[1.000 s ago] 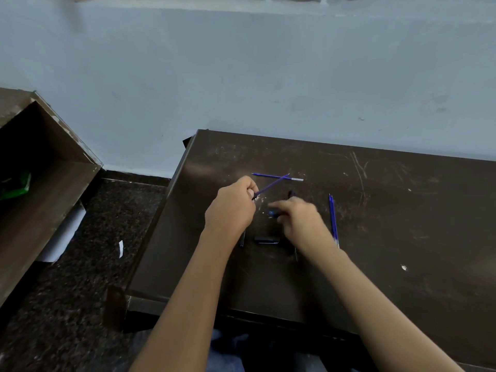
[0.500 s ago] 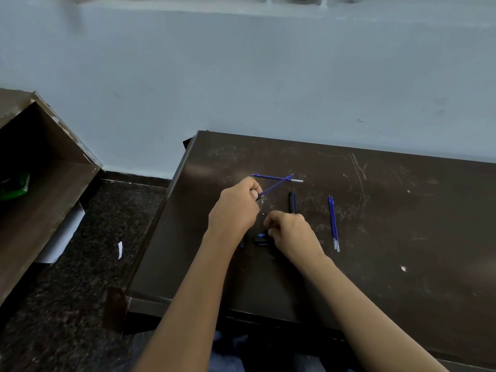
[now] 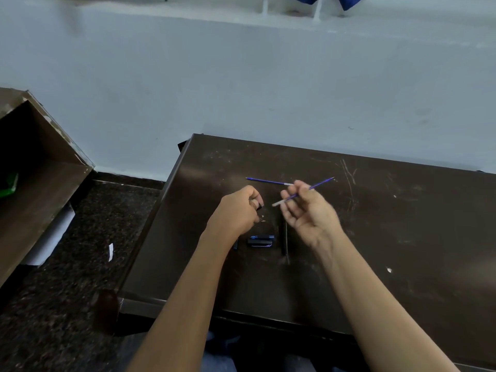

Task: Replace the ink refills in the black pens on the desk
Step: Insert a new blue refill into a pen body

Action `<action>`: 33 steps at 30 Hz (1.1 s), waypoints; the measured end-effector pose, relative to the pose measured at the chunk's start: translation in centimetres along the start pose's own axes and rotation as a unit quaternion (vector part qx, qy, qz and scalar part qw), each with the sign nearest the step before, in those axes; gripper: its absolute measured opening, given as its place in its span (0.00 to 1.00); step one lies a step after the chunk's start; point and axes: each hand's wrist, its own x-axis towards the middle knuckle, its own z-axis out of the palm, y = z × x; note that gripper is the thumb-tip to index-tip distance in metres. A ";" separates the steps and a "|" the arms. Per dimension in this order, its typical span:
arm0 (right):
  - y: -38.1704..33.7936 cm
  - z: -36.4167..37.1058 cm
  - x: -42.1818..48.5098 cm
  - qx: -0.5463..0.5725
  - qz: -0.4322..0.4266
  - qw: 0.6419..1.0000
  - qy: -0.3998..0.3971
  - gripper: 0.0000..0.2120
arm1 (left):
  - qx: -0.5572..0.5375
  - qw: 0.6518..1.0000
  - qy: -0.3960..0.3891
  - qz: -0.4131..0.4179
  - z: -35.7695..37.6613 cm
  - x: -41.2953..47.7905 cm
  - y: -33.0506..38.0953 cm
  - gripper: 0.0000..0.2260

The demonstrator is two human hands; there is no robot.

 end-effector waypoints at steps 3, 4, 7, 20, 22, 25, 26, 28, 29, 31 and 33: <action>-1.6 -1.3 0.7 -0.015 -0.069 0.997 0.019 0.14 | -0.001 1.000 0.016 -0.007 -0.3 -0.1 0.0 0.08; -1.8 -1.5 0.9 -0.067 -0.084 0.994 0.017 0.15 | -0.001 1.000 0.020 -0.006 -0.3 -0.1 0.0 0.08; -1.8 -1.2 2.1 -0.355 -0.137 0.925 0.014 0.19 | -0.002 1.000 0.021 -0.012 -0.2 -0.2 0.2 0.07; 0.2 1.8 9.9 -0.734 -0.250 0.631 -0.009 0.09 | 0.025 0.999 0.041 0.000 -0.7 0.1 -0.5 0.08; 0.2 1.8 10.3 -0.747 -0.249 0.617 -0.008 0.09 | 0.033 0.998 0.049 0.005 -0.6 0.1 -0.6 0.08; 0.3 1.6 10.9 -0.768 -0.259 0.585 -0.009 0.09 | 0.036 0.998 0.048 0.006 -0.5 0.0 -0.6 0.08; 0.4 1.6 11.0 -0.772 -0.265 0.578 -0.009 0.09 | 0.035 0.998 0.048 0.005 -0.4 0.0 -0.6 0.08; 0.4 1.7 11.3 -0.774 -0.276 0.570 -0.006 0.08 | 0.035 0.998 0.044 0.003 -0.5 0.0 -0.5 0.08; 0.3 1.7 11.4 -0.774 -0.281 0.567 -0.005 0.07 | 0.036 0.998 0.043 0.002 -0.5 0.0 -0.5 0.08; 0.2 1.8 11.7 -0.776 -0.293 0.559 -0.007 0.09 | 0.037 0.998 0.043 0.002 -0.5 0.0 -0.5 0.08; 0.1 2.0 12.0 -0.780 -0.300 0.549 -0.014 0.13 | 0.036 0.998 0.045 0.005 -0.5 0.0 -0.5 0.08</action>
